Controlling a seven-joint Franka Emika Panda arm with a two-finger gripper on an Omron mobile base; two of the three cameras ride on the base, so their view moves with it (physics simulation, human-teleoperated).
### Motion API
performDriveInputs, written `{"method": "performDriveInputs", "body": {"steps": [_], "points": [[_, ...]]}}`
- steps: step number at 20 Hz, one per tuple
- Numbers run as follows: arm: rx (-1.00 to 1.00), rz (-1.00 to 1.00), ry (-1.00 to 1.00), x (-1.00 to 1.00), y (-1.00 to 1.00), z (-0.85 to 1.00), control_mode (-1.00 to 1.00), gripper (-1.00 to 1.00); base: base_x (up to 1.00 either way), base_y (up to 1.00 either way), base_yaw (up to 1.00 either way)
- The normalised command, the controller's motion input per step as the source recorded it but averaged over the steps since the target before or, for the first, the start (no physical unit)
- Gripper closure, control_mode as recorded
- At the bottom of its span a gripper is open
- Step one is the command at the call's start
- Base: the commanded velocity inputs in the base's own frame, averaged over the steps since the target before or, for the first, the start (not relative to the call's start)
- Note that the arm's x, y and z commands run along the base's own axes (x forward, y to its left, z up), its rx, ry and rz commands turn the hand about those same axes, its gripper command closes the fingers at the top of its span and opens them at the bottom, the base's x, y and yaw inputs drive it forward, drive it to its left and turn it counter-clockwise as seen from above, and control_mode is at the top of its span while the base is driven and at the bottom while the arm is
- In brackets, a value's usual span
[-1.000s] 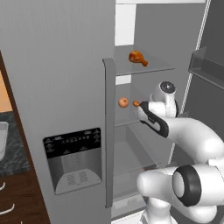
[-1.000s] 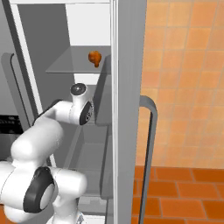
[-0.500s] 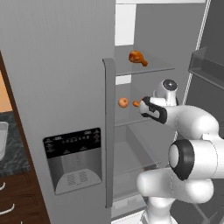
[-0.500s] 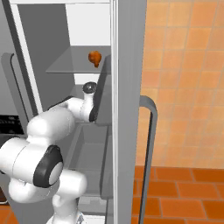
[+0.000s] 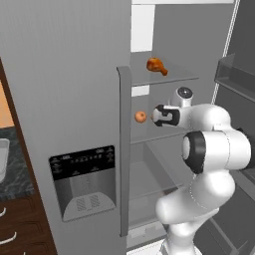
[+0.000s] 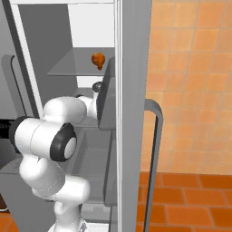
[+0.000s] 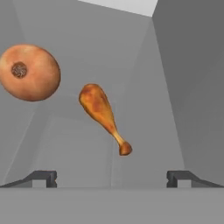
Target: Place one onion and one chicken drumstick in each tupperware on the nearby counter, to pack two identical lunches.
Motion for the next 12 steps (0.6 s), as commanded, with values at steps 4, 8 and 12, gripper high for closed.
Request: {"method": "performDriveInputs", "body": {"steps": [4, 8, 12], "points": [[0.0, 0.0, 0.05, 0.52, 0.0, -0.36, -1.0, -1.0, 0.0, 0.0, 0.0], [0.0, 0.0, 0.05, 0.5, 0.0, -0.43, -1.0, -1.0, 0.0, 0.0, 0.0], [0.0, 0.0, 0.03, 0.51, 0.0, -0.32, -1.0, -1.0, 0.0, 0.0, 0.0]]}}
